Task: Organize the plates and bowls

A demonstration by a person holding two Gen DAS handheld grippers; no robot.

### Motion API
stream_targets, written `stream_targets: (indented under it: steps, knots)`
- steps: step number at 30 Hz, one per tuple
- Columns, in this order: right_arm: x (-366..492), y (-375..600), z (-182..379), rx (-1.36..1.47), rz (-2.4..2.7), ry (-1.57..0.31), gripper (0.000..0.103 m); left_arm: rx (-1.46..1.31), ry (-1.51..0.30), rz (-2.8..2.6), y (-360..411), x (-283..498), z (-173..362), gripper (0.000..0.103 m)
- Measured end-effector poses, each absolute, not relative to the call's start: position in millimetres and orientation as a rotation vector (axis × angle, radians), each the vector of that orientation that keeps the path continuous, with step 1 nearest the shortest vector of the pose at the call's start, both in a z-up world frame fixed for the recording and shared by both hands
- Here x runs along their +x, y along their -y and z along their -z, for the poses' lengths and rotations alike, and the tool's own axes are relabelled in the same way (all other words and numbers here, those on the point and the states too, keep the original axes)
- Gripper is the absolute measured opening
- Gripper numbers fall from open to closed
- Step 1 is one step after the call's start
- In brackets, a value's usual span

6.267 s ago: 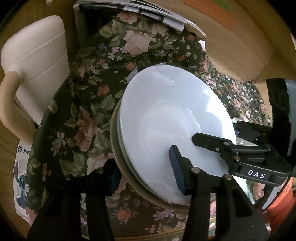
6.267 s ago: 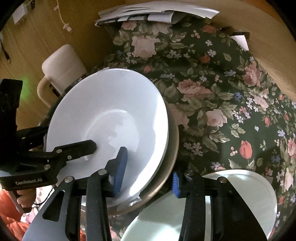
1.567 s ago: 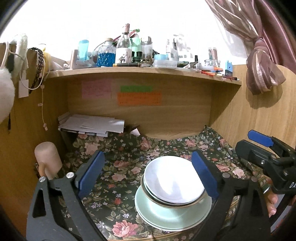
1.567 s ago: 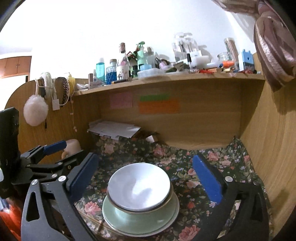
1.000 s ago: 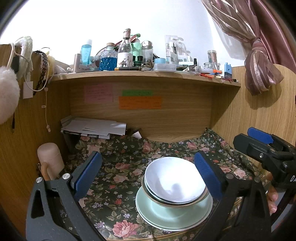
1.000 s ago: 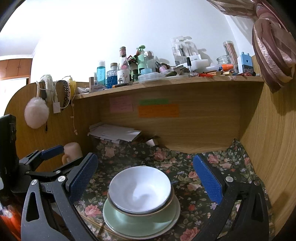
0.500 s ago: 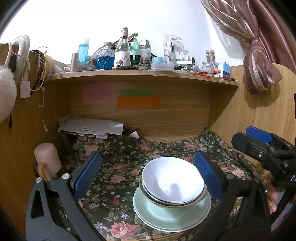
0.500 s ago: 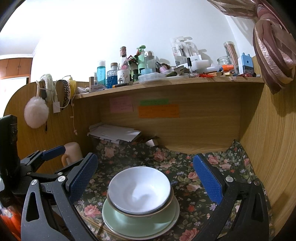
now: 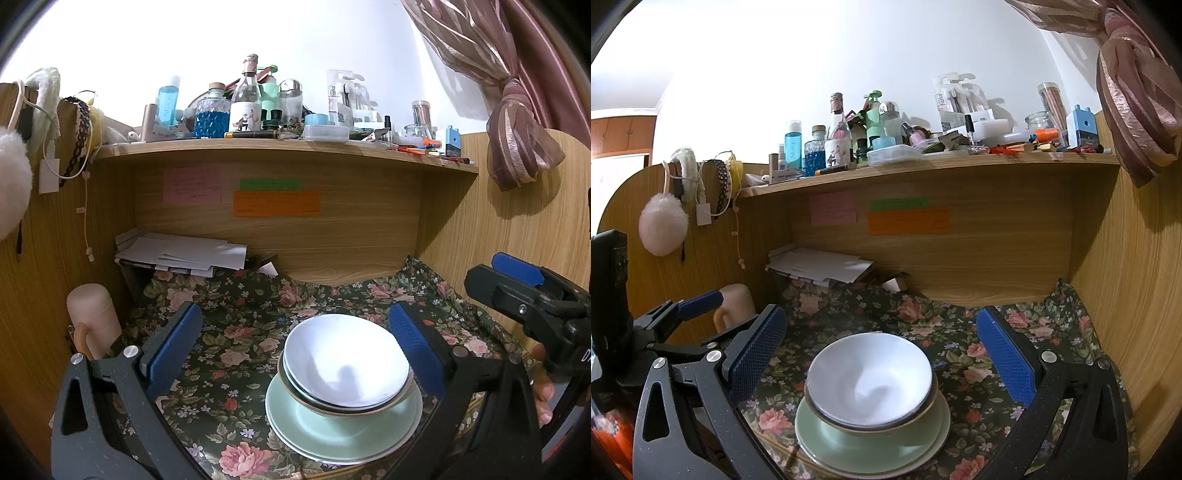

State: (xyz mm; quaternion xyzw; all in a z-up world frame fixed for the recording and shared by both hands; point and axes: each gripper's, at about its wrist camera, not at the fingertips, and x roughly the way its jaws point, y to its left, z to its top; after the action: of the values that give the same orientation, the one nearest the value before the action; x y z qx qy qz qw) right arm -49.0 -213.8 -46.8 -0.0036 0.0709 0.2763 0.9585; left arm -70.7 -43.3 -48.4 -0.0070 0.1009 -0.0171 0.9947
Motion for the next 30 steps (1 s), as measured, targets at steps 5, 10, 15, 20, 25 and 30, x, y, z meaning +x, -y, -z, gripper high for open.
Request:
stream_targets:
  steps: [5,10,15,20,25,30]
  knots:
    - [-49.2,213.9,46.1,-0.007,-0.561,-0.141,0.103,-0.022,-0.201,0.034,43.3,-69.0,47.5,0.103]
    - [-49.4,213.3,46.0,-0.007,-0.563,-0.14,0.103,-0.024,-0.204,0.043,43.5,-68.9,47.5,0.103]
    - [-49.0,212.5,45.1,-0.01,-0.572,-0.139,0.103,-0.027,-0.204,0.049,45.2,-68.2,47.7,0.103]
    - [-46.8,211.3,45.9,-0.01,-0.58,-0.145,0.103,-0.036,-0.205,0.049,44.8,-66.6,47.1,0.103]
    - [-44.8,211.9,46.1,-0.008,-0.583,-0.149,0.103,-0.037,-0.207,0.049,44.2,-66.5,47.3,0.103]
    - [-43.8,212.3,46.1,-0.008,-0.585,-0.149,0.103,-0.036,-0.21,0.054,43.4,-65.5,47.6,0.103]
